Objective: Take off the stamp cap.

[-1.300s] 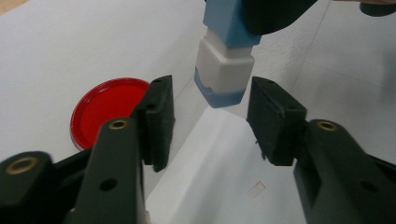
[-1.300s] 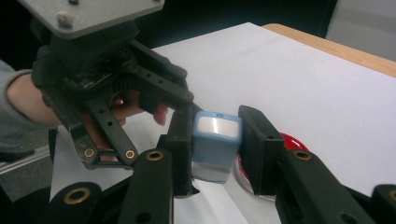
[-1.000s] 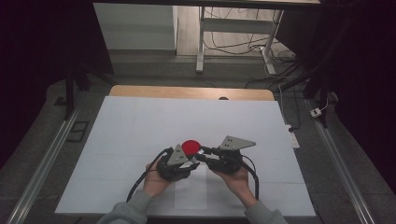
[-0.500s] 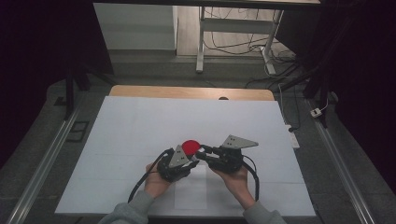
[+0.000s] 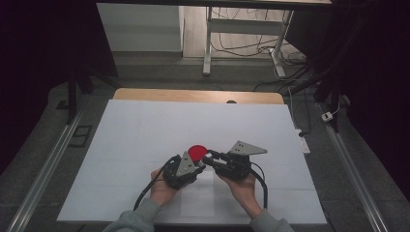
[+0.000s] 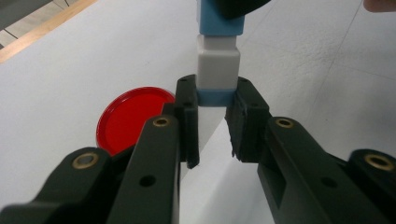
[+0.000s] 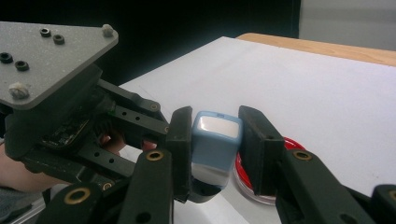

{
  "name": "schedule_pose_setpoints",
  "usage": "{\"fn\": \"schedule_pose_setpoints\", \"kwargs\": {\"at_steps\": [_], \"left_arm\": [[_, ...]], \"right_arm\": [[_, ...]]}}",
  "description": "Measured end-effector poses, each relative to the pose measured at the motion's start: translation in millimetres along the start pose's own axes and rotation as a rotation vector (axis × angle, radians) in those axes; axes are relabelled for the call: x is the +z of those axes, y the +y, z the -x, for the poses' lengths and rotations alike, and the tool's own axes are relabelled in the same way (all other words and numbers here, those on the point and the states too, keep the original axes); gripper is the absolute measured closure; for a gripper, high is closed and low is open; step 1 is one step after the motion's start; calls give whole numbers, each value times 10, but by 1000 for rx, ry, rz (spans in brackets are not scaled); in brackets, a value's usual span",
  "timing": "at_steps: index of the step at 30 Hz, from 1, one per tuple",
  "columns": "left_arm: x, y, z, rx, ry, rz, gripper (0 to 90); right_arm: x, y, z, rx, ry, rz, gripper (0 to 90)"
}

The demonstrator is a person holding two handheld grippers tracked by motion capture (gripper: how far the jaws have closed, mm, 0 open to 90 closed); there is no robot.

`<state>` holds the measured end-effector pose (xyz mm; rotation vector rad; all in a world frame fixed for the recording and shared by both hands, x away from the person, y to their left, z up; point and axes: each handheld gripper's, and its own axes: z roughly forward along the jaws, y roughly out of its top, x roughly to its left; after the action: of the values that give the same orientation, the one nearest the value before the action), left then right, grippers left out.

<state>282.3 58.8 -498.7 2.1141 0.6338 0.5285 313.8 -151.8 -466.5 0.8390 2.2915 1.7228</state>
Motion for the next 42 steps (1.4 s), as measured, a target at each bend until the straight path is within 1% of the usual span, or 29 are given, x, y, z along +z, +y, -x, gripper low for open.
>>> {"fn": "schedule_pose_setpoints", "kwargs": {"at_steps": [12, 20, 21, 24, 29, 34, 36, 37, 42], "left_arm": [[6, -5, 15, 13, 21, -5, 747], [14, -9, 27, 17, 27, -8, 748], [14, -10, 27, 19, 28, -8, 749], [9, -8, 33, 47, 37, -19, 749], [9, -7, 36, 53, 40, -21, 750], [15, -10, 33, 41, 37, -22, 750], [22, -14, 28, 8, 27, -12, 750], [21, -16, 23, 0, 22, -9, 750], [17, -15, 15, -20, 16, -7, 750]], "right_arm": [[2, -14, -21, 5, -22, 6, 664], [5, -29, -47, 8, -43, 9, 666], [5, -28, -48, 7, -44, 8, 666], [4, -24, -50, 9, -45, 5, 667], [2, -15, -52, 4, -45, -4, 667], [7, -21, -58, 1, -51, -3, 667], [6, -26, -62, -2, -53, -1, 667], [7, -28, -66, -4, -57, 2, 667], [8, -32, -95, -26, -70, 10, 667]]}}
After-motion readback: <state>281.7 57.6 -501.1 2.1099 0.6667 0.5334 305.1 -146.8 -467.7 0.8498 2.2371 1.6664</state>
